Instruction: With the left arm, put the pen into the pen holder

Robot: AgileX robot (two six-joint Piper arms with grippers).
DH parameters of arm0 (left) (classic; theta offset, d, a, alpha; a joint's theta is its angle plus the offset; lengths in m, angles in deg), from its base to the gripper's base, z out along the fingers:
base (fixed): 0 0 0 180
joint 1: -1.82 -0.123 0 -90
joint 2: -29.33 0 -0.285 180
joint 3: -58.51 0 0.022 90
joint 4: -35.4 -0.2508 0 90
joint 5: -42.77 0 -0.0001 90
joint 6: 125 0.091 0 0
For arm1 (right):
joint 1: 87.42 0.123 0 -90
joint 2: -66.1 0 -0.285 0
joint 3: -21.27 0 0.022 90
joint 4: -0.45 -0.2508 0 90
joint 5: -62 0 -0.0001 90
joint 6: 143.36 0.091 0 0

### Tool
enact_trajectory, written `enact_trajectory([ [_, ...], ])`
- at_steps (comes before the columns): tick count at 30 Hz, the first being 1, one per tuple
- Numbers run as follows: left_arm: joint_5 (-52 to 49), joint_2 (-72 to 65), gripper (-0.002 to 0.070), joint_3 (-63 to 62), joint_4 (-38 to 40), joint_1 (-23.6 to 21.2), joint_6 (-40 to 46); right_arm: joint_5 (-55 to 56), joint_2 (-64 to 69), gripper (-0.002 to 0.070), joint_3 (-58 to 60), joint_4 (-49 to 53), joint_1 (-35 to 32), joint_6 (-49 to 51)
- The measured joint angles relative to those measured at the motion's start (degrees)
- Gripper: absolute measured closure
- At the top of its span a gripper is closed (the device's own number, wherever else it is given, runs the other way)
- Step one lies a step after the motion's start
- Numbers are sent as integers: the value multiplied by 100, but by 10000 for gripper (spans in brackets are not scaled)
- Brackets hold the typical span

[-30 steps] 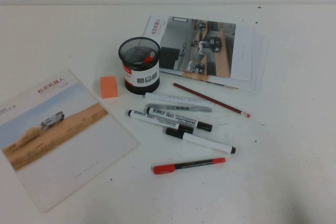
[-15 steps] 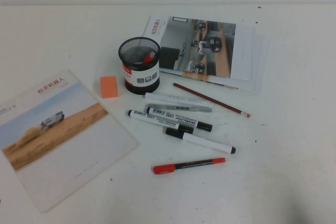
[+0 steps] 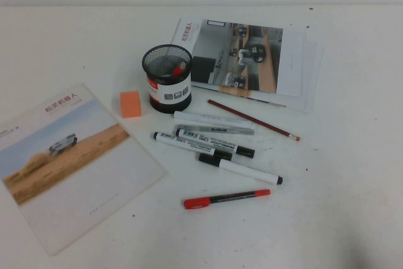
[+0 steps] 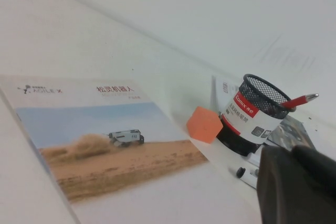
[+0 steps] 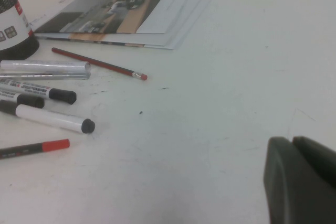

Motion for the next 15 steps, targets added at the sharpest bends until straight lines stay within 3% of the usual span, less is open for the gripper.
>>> enact_trajectory([
  [6,-594,-69,676,-232,215,0,0,0,0,698,0,0,0,0],
  [11,-1671,-1112,676,-1391,277,0,191,0,0,698,0,0,0,0],
  [15,-2793,-2368,676,-2553,290,0,983,0,0,698,0,0,0,0],
])
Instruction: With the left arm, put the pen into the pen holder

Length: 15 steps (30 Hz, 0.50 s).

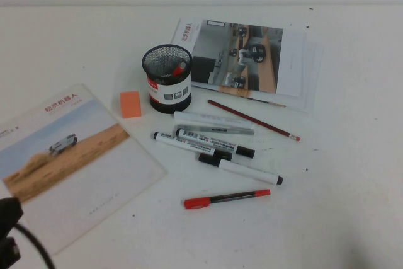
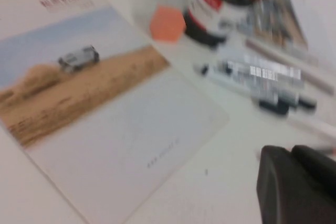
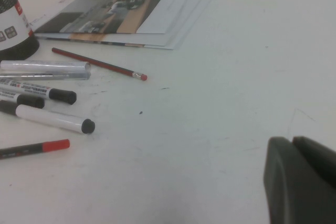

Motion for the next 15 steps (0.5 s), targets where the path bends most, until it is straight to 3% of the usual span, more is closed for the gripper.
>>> enact_trajectory([
  [9,-2151,-3198,676,-2258,390,54,2801,0,0,698,0,0,0,0],
  [11,-2316,-3816,676,-2590,414,240,3143,0,0,698,0,0,0,0],
  [15,-2444,-5260,676,-3446,151,1075,3542,0,0,698,0,0,0,0],
])
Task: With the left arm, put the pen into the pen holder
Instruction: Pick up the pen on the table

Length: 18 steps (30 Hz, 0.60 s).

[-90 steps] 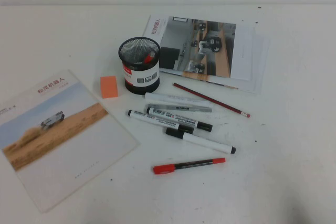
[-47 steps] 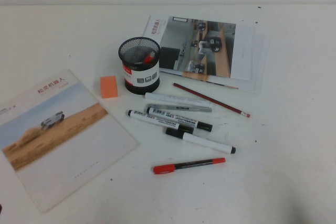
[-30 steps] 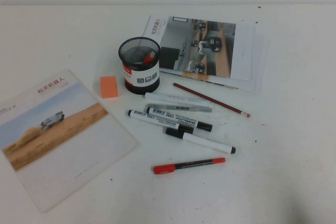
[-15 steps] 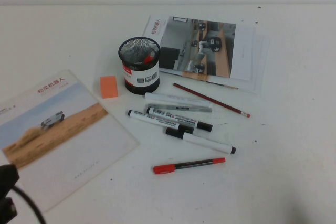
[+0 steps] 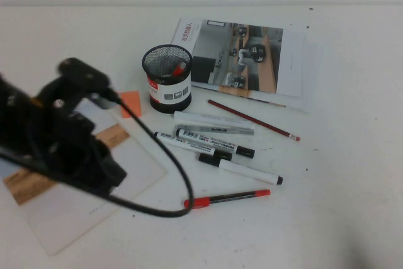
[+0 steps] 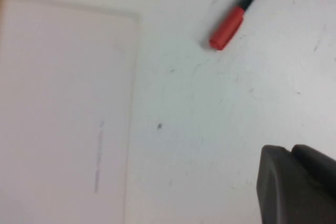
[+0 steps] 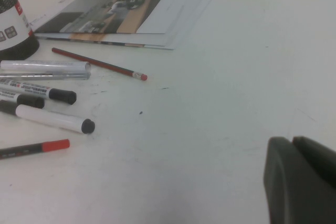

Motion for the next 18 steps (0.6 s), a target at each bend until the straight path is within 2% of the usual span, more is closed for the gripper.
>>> enact_trajectory([
  [6,-402,-1923,676,-1416,-646,1344,-26,0,0,698,0,0,0,0],
  [9,-658,-2710,676,-2091,-834,1870,-77,0,0,698,0,0,0,0],
  [12,-729,-3250,676,-2593,-867,2166,-91,0,0,698,0,0,0,0],
  [18,-415,-3526,676,-2909,-950,2450,314,0,0,698,0,0,0,0],
])
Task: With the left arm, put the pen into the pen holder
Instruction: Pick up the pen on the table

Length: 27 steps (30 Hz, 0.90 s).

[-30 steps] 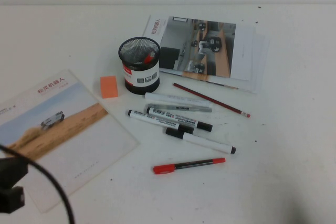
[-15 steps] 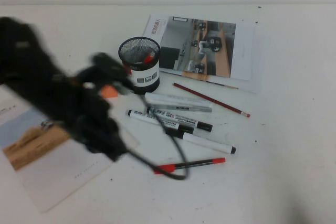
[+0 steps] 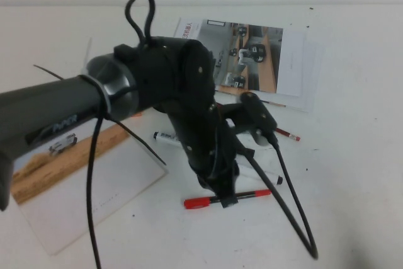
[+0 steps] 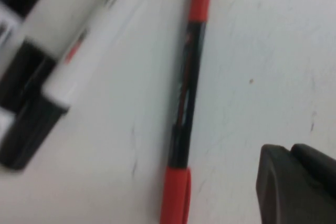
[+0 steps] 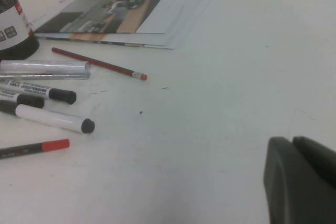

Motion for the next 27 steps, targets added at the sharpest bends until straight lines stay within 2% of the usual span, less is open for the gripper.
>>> enact_trajectory([
  [6,211,-23,658,-10,-129,310,655,0,0,698,0,0,0,0],
  [8,211,-77,613,-12,-196,325,712,0,0,698,0,0,0,0],
  [13,200,-266,426,-22,-478,334,689,0,0,698,0,0,0,0],
  [15,200,-347,389,-34,-588,338,662,0,0,698,0,0,0,0],
  [27,142,-884,363,-432,-710,351,408,0,0,698,0,0,0,0],
])
